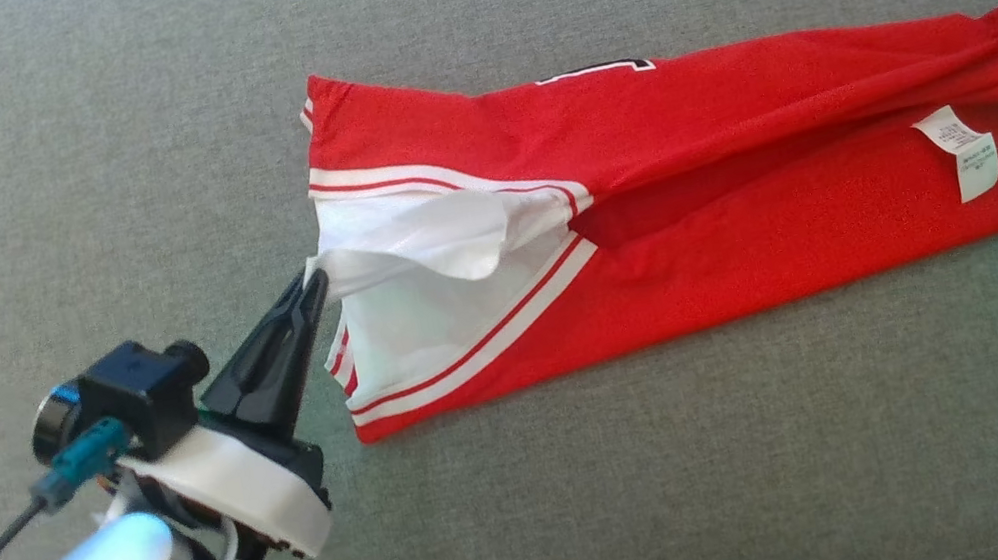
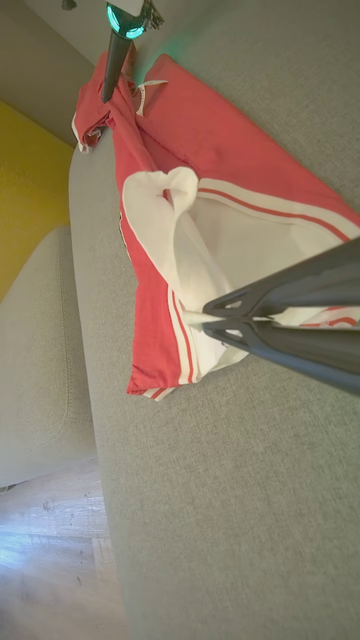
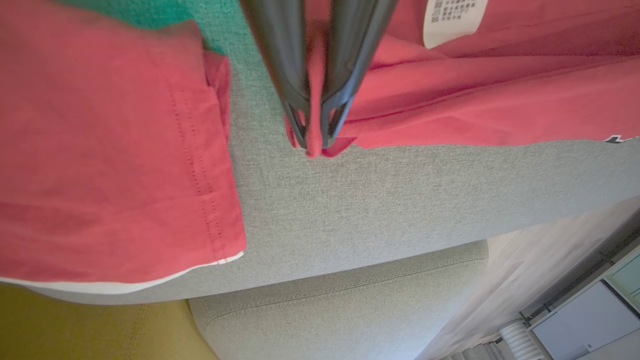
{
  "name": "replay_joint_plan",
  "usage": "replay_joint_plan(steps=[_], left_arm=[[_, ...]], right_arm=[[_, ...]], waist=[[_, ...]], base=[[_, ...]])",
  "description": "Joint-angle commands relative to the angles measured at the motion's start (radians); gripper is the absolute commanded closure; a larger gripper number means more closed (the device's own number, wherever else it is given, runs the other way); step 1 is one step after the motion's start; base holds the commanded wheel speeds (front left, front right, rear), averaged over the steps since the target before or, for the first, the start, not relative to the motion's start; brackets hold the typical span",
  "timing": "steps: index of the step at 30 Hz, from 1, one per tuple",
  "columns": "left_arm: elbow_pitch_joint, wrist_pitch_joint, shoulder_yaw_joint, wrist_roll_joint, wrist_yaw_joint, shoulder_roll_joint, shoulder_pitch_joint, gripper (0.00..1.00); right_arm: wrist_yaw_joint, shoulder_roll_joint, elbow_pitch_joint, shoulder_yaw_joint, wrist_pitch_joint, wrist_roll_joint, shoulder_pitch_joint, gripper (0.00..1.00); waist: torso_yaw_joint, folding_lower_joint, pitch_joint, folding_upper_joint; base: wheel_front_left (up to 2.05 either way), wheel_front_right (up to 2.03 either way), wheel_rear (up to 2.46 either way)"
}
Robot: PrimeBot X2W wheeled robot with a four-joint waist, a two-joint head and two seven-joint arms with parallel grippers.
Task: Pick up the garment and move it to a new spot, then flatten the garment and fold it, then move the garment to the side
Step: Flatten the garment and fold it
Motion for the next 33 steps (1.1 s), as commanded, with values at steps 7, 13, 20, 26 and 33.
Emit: replay_joint_plan(steps=[7, 13, 20, 26, 33], left_arm=[[0.040, -0.049, 0.022, -0.017, 0.023, -0.028, 0.035, 0.00], [0.079, -0.115, 0.022, -0.016, 0.070, -0.070, 0.097, 0.00], [0.132, -0.194, 0.087, 0.052, 0.180, -0.159, 0.210, 0.00], [0.132, -0.197, 0.177, 0.238, 0.231, -0.257, 0.318, 0.00], [0.116, -0.197, 0.275, 0.377, 0.208, -0.378, 0.441, 0.00]], right_arm=[[-0.001, -0.014, -0.040, -0.079, -0.021, -0.025, 0.104, 0.00], [-0.001, -0.003, -0.070, -0.138, -0.035, -0.028, 0.198, 0.00], [-0.001, 0.072, -0.099, -0.224, -0.031, -0.051, 0.309, 0.00], [-0.001, 0.143, -0.075, -0.313, -0.012, -0.087, 0.349, 0.00], [-0.001, 0.166, -0.062, -0.451, 0.005, -0.145, 0.363, 0.00]], waist=[[-0.006, 0.0000, -0.027, -0.0001], [-0.019, 0.0000, -0.080, -0.0001], [-0.027, 0.0000, -0.163, -0.0001], [0.015, 0.0000, -0.216, -0.0001], [0.092, 0.0000, -0.245, -0.0001]], base=[[0.00, 0.00, 0.00], [0.00, 0.00, 0.00], [0.00, 0.00, 0.00], [0.00, 0.00, 0.00], [0.00, 0.00, 0.00]])
